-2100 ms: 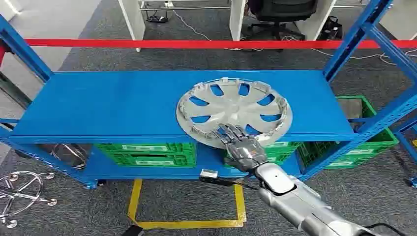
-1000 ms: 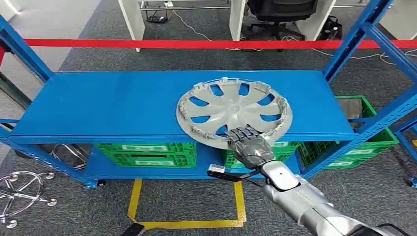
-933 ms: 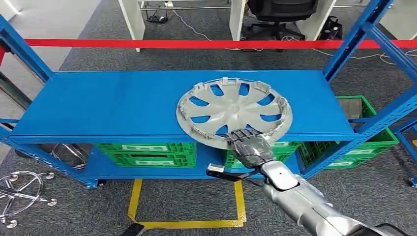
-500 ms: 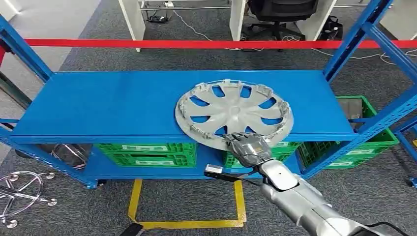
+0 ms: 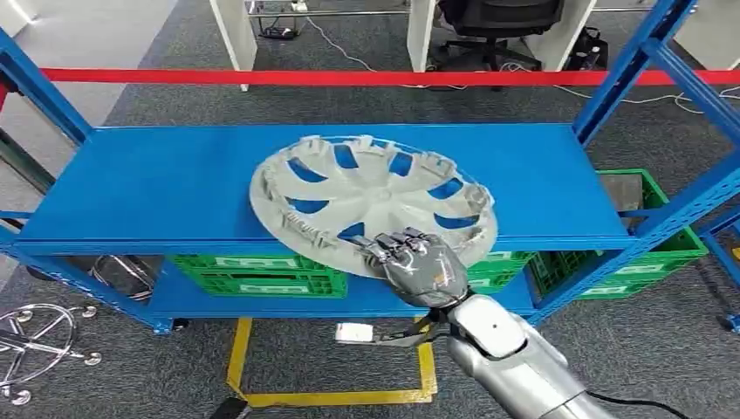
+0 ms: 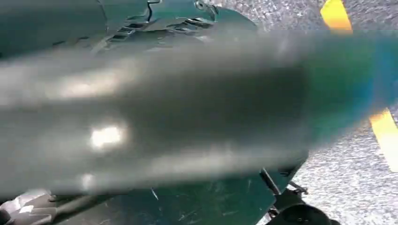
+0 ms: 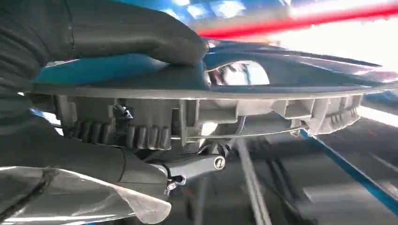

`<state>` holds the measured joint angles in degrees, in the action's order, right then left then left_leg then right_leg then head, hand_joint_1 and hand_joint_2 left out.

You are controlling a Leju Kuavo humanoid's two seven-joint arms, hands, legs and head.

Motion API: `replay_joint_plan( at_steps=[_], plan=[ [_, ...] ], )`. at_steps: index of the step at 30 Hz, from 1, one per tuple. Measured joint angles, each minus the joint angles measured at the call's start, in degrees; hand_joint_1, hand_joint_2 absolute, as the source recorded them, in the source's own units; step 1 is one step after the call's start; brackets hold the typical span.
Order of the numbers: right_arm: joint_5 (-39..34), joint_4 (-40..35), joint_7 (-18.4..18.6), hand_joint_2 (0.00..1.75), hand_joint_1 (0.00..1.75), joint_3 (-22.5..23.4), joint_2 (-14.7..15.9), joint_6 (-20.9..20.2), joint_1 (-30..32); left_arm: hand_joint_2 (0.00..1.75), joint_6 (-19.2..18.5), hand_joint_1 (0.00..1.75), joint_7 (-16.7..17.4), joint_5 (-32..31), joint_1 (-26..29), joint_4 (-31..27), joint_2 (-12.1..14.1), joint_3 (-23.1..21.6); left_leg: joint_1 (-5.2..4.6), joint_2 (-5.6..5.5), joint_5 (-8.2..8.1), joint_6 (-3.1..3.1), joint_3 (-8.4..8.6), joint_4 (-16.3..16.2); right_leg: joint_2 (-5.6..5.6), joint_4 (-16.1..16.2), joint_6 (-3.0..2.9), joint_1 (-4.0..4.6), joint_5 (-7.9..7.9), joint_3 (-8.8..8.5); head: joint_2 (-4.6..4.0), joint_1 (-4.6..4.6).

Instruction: Take the parts from the cabinet and place them on the table.

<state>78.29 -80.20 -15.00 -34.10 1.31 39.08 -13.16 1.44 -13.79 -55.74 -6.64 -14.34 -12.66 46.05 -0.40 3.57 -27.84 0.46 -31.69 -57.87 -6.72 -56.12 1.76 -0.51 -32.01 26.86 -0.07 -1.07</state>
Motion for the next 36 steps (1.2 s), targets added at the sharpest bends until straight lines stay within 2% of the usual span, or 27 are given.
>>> replay_joint_plan(
  at_steps=[5, 9, 17, 22, 36],
  plan=[
    [2.5, -11.0, -3.0, 1.75, 1.75, 0.3, -0.8, 0.0, 1.6, 1.75, 0.6, 0.0, -0.8, 0.3, 0.1, 0.0, 0.1, -0.4, 0.0, 0.0, 0.0, 0.0, 0.0, 0.0, 0.01, 0.0, 0.0, 0.0, 0.0, 0.01, 0.0, 0.02],
    [2.9, -15.4, -3.3, 1.75, 1.75, 0.5, -1.0, 0.0, 2.0, 1.75, 0.6, 0.0, -0.8, 0.5, 0.1, 0.0, 0.1, -0.7, 0.0, 0.0, 0.0, 0.0, 0.0, 0.0, 0.01, 0.0, 0.0, -0.01, 0.0, -0.01, 0.0, 0.02],
    [2.9, -24.5, -9.9, 1.75, 1.75, 1.5, -2.1, 0.0, 4.2, 1.75, 1.7, 0.0, -2.5, 0.5, 0.1, 0.0, 0.2, -1.4, -0.03, 0.01, 0.0, 0.0, 0.01, 0.0, 0.02, 0.0, 0.0, -0.02, 0.01, -0.01, 0.0, 0.04],
    [2.9, -27.3, -10.9, 1.75, 1.75, 1.5, -2.4, 0.0, 4.7, 1.75, 1.0, 0.0, -2.5, 0.5, 0.1, 0.0, 0.2, -1.7, -0.01, 0.0, 0.0, 0.0, 0.01, 0.0, 0.01, 0.0, 0.0, -0.01, 0.0, 0.0, 0.0, 0.02],
    [2.7, -28.4, -13.1, 1.75, 1.75, 3.0, -3.3, 0.0, 6.3, 1.75, 0.5, 0.0, -2.6, 0.2, 0.0, 0.0, 0.5, -2.6, -0.01, 0.01, 0.0, 0.0, 0.01, 0.0, 0.02, 0.0, 0.0, -0.01, 0.0, -0.01, 0.0, 0.04]
  ],
)
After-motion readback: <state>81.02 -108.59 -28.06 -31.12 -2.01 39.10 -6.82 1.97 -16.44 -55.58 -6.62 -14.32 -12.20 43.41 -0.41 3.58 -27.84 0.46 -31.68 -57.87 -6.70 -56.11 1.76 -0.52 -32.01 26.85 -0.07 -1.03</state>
